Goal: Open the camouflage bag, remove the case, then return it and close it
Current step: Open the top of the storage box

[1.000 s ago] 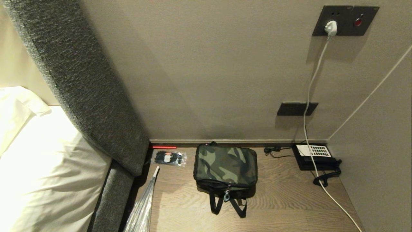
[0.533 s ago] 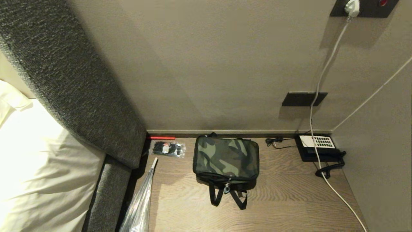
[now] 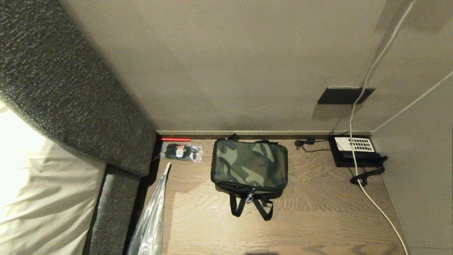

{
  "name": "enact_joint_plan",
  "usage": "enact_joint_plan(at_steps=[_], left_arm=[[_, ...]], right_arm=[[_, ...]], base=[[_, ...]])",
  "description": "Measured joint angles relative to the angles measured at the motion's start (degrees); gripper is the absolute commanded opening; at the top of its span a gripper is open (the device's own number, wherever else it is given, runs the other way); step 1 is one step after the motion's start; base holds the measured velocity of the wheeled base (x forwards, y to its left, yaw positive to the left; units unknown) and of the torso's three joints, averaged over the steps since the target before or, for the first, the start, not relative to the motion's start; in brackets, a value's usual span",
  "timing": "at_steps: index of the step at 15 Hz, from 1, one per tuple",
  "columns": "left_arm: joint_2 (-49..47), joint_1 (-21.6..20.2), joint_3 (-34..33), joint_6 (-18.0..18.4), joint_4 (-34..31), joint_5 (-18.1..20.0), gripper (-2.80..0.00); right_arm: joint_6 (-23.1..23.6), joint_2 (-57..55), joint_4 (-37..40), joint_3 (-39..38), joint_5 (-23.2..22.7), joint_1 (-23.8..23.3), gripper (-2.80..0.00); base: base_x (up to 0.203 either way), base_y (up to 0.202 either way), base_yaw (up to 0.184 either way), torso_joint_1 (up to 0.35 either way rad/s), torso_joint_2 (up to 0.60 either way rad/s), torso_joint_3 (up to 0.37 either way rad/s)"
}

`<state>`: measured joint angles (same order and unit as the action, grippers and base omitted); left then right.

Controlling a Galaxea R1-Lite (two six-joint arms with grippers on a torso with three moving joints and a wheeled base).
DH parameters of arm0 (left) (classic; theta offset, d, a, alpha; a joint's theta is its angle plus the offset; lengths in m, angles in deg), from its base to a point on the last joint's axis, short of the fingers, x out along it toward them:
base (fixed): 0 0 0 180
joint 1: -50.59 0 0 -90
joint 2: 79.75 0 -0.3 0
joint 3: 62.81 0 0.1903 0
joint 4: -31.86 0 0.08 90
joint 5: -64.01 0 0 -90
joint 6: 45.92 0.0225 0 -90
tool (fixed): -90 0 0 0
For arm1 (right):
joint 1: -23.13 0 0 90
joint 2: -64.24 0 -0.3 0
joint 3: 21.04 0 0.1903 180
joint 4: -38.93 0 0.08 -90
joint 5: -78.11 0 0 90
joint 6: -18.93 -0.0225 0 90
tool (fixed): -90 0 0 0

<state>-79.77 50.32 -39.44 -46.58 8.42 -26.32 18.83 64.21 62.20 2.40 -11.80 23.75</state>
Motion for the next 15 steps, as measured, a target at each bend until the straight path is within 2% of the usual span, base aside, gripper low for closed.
enact_joint_plan(at_steps=[15], left_arm=[[0.0,0.0,0.0,0.0,0.0,0.0,-2.8]], right_arm=[[0.0,0.0,0.0,0.0,0.0,0.0,-2.8]], base=[[0.0,0.0,0.0,0.002,0.0,-0.199]])
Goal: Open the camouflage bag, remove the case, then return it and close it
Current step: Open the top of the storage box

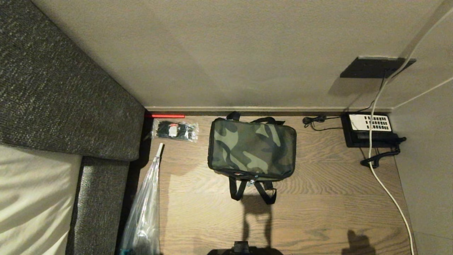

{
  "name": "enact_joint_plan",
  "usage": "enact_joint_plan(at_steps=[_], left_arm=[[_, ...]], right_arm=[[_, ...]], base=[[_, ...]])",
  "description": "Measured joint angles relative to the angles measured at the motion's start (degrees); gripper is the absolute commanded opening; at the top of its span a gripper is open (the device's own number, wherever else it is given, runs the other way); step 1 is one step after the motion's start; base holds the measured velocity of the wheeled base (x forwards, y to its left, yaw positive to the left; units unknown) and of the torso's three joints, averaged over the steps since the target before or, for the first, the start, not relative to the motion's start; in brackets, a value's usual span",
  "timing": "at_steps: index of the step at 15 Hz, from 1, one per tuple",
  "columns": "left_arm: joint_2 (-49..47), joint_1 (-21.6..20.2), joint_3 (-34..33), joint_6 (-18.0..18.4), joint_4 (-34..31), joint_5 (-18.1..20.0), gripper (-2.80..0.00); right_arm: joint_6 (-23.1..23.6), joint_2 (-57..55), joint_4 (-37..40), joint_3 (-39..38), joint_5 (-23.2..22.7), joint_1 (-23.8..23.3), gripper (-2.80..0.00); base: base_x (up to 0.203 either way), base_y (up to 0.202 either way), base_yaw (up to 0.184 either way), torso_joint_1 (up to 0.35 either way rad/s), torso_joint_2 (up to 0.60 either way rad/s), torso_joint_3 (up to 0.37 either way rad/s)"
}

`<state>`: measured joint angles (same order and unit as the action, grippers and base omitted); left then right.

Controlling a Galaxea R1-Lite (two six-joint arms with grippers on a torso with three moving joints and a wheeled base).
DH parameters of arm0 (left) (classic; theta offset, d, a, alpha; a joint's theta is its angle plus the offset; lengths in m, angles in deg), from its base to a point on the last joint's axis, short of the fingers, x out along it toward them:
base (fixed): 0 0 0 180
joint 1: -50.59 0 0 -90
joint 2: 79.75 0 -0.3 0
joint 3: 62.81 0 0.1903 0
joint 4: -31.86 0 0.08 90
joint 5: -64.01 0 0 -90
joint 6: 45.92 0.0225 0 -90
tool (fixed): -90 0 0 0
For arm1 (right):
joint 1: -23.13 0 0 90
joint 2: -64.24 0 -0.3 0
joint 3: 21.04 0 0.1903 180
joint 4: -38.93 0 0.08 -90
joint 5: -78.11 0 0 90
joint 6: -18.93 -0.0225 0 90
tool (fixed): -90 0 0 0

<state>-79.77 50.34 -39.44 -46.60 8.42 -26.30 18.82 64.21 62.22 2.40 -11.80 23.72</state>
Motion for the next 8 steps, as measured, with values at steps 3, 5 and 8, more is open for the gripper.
enact_joint_plan(at_steps=[3,5,8], left_arm=[[0.0,0.0,0.0,0.0,0.0,0.0,-2.8],[0.0,0.0,0.0,0.0,0.0,0.0,-2.8],[0.0,0.0,0.0,0.0,0.0,0.0,-2.8]], right_arm=[[0.0,0.0,0.0,0.0,0.0,0.0,-2.8],[0.0,0.0,0.0,0.0,0.0,0.0,-2.8],[0.0,0.0,0.0,0.0,0.0,0.0,-2.8]], base=[[0.0,0.0,0.0,0.004,0.0,-0.192],[0.0,0.0,0.0,0.004,0.0,-0.204],[0.0,0.0,0.0,0.002,0.0,-0.082]])
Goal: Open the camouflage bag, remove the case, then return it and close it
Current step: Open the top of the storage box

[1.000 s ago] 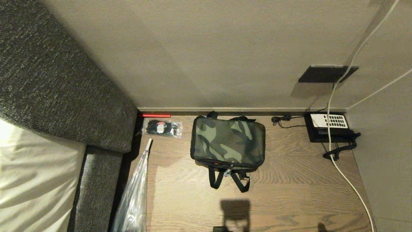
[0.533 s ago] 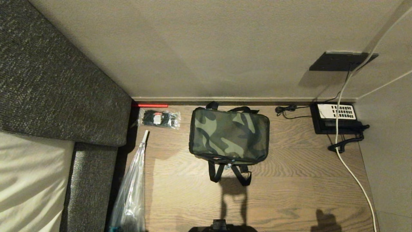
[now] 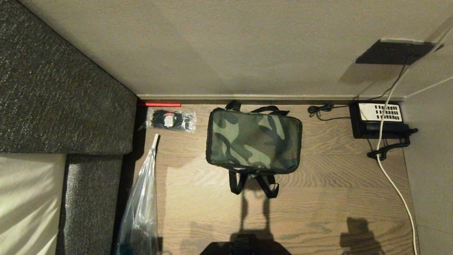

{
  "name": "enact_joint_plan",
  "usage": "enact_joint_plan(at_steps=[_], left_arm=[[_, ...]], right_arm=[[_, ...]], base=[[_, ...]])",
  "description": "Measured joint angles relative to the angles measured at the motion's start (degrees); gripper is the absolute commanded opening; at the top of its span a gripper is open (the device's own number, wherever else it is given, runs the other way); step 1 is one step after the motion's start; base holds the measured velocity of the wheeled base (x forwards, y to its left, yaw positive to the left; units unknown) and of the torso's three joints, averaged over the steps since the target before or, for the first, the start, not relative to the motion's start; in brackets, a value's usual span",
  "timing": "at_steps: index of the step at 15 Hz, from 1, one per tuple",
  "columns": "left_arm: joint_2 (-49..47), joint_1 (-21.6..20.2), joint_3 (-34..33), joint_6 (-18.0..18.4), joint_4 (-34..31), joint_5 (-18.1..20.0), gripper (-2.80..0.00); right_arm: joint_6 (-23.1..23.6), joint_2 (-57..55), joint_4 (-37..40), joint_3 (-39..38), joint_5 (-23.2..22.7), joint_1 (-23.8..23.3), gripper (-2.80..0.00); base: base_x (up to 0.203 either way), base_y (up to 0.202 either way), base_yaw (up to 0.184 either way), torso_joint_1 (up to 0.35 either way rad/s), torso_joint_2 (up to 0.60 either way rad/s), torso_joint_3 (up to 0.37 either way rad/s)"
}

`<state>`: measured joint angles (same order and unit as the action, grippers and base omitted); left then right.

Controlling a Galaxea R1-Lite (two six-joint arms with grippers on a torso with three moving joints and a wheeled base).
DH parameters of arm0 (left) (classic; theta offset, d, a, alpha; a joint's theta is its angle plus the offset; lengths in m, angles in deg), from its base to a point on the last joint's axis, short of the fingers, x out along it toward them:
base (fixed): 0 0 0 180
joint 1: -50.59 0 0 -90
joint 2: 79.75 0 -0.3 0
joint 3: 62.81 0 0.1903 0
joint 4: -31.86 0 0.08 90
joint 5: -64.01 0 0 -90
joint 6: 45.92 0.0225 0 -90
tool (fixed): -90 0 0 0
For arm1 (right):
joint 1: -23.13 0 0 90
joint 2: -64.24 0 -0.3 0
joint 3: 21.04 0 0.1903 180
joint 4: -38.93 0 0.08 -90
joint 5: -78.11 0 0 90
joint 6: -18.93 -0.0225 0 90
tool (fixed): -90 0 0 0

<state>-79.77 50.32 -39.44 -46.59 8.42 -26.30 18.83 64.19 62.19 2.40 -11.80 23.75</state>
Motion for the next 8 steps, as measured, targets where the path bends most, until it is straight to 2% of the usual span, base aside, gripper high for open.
enact_joint_plan(at_steps=[8], left_arm=[[0.0,0.0,0.0,-0.2,0.0,0.0,-2.8]], right_arm=[[0.0,0.0,0.0,0.0,0.0,0.0,-2.8]], base=[[-0.009,0.0,0.0,0.001,0.0,-0.003]])
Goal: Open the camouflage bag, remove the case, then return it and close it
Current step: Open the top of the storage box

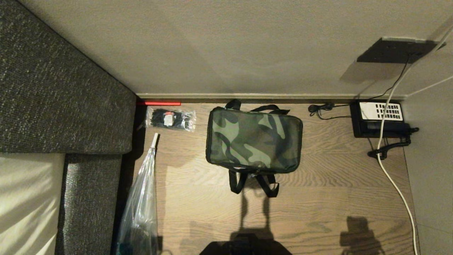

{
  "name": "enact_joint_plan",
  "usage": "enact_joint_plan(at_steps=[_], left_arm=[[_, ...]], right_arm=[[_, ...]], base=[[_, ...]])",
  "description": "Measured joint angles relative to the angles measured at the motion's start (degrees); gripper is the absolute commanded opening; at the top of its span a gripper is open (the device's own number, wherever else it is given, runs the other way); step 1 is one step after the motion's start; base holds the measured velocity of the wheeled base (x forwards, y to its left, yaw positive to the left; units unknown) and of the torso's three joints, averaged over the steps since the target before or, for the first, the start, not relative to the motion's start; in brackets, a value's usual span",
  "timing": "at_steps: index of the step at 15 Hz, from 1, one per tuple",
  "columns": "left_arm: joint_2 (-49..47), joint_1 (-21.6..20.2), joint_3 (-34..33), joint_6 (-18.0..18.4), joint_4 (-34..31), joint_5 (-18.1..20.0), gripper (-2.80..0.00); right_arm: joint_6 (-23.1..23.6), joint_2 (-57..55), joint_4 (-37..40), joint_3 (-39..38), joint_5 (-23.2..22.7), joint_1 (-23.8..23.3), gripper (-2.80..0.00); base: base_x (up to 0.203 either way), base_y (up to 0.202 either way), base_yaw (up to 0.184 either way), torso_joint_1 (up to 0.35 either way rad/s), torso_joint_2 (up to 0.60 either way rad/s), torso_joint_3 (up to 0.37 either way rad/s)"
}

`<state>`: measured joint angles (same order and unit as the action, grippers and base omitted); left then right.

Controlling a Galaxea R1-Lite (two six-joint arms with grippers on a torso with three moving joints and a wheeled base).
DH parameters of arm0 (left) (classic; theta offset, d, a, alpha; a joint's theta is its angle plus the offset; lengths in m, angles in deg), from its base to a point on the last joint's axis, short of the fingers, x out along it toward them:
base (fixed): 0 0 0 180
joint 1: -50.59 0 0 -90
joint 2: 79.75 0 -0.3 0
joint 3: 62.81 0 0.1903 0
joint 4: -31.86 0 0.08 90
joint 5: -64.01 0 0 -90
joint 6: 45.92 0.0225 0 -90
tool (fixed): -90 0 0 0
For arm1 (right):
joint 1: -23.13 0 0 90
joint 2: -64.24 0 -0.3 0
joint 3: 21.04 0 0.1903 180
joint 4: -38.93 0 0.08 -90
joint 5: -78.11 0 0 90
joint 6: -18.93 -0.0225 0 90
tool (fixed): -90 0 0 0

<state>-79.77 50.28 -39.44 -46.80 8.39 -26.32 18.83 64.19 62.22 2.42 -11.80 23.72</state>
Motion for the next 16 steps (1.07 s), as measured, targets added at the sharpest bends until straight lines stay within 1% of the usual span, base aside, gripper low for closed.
enact_joint_plan(at_steps=[6,10,14,16], left_arm=[[0.0,0.0,0.0,0.4,0.0,0.0,-2.8],[0.0,0.0,0.0,0.2,0.0,0.0,-2.8],[0.0,0.0,0.0,0.2,0.0,0.0,-2.8],[0.0,0.0,0.0,0.2,0.0,0.0,-2.8]], right_arm=[[0.0,0.0,0.0,0.0,0.0,0.0,-2.8],[0.2,0.0,0.0,0.0,0.0,0.0,-2.8],[2.9,0.0,0.4,0.0,-0.5,0.0,-2.8],[3.4,0.0,4.1,1.1,-0.8,0.1,-2.8]], base=[[-0.17,0.0,0.001,0.002,0.0,0.001],[0.0,0.0,0.0,0.0,0.0,0.0],[0.0,0.0,0.0,0.0,0.0,0.0],[0.0,0.0,0.0,0.0,0.0,0.0]])
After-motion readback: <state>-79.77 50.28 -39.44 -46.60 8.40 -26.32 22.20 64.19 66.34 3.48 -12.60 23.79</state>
